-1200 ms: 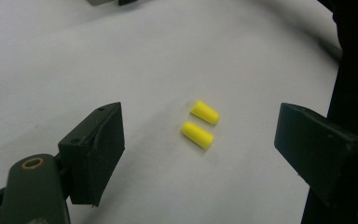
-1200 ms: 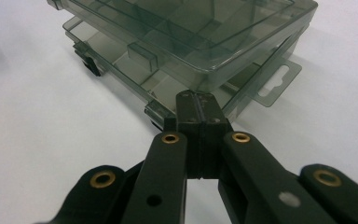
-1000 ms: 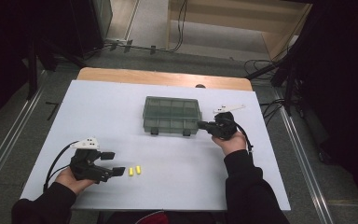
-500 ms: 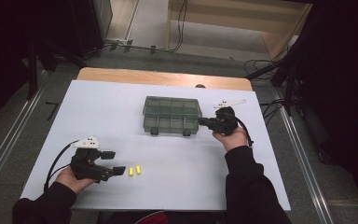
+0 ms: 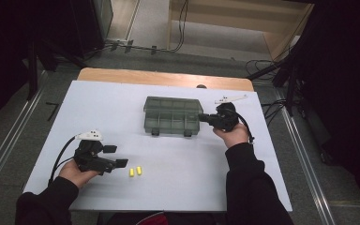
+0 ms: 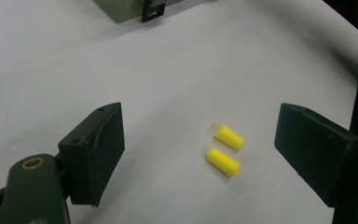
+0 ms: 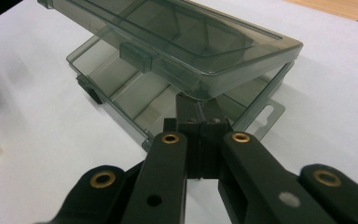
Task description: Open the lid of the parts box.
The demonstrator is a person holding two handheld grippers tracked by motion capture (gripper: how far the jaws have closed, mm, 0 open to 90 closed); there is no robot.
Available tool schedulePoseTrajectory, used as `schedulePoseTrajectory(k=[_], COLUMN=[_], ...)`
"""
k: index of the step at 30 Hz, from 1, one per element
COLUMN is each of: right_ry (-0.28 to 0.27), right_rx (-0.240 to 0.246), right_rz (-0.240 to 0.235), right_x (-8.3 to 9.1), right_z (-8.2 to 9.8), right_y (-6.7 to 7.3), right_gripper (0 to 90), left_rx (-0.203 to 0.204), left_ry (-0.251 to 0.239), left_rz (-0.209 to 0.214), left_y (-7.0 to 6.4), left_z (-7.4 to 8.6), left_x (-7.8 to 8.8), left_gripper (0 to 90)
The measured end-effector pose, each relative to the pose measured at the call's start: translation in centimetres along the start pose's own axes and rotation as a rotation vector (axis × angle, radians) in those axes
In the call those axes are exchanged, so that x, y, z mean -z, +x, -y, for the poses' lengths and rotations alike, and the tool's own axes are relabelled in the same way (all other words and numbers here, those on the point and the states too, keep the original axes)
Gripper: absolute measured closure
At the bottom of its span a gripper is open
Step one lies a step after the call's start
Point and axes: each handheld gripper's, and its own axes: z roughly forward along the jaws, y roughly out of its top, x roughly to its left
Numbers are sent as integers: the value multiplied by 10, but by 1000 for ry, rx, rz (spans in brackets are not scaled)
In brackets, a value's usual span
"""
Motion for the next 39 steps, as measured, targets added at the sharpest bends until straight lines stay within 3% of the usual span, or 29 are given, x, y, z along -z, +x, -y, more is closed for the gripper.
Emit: schedulePoseTrajectory(k=[10,19,39], right_ry=[-15,-22,-26], right_rx=[11,24,30], right_rz=[5,5,0], right_x=[2,3,4], right_z=[-6,-11,-17], right_y=[0,1,0], right_gripper=[873,873,873], left_rx=[0,-30,-52], left_ry=[-4,3,23], left_rz=[17,-23,-50], left_y=[2,5,21], left_z=[-15,-38,-80], left_x=[-6,-9,-26], left_gripper=[163,162,163])
